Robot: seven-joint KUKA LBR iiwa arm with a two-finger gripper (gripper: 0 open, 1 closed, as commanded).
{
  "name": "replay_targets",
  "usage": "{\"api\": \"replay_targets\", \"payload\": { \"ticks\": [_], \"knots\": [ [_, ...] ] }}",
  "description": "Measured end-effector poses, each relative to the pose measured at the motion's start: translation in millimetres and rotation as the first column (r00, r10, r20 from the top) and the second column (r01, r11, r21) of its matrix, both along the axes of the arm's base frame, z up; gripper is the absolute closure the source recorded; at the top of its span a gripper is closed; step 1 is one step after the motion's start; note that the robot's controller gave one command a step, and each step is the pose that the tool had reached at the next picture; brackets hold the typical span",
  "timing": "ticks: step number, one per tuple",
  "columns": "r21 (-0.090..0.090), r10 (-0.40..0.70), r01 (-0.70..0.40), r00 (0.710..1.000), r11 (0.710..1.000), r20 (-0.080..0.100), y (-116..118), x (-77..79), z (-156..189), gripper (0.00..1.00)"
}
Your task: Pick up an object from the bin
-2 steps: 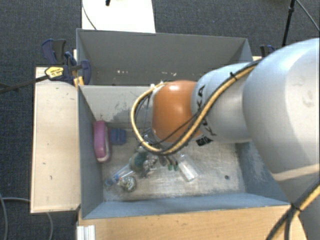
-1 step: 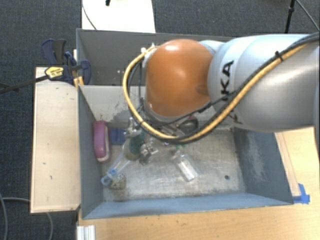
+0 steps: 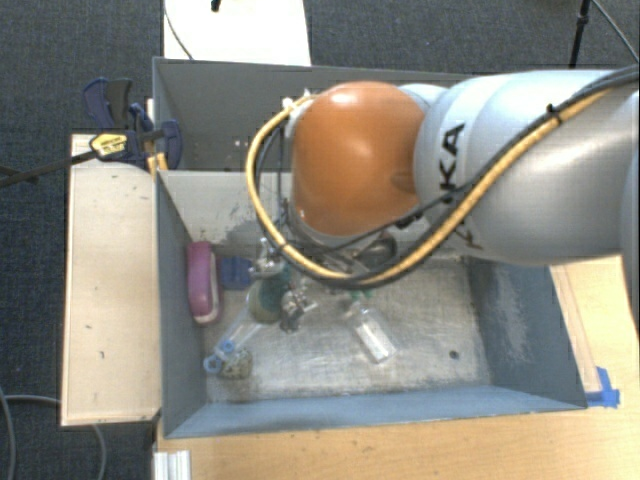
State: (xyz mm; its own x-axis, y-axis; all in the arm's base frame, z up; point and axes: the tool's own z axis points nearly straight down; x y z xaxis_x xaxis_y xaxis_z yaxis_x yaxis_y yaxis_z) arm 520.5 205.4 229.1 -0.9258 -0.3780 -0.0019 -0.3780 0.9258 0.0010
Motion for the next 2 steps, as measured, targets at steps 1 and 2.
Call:
{"api": "replay_targets", "payload": {
  "ticks": [1, 2],
  "knots": [
    [0.0, 0.302, -0.302, 0.953, 0.953, -0.004, 43, -22.8, -58, 1.0],
    [0.0, 0.302, -0.302, 0.953, 0.953, 0.009, 40, -22.3, 13, 1.0]
  ]
}}
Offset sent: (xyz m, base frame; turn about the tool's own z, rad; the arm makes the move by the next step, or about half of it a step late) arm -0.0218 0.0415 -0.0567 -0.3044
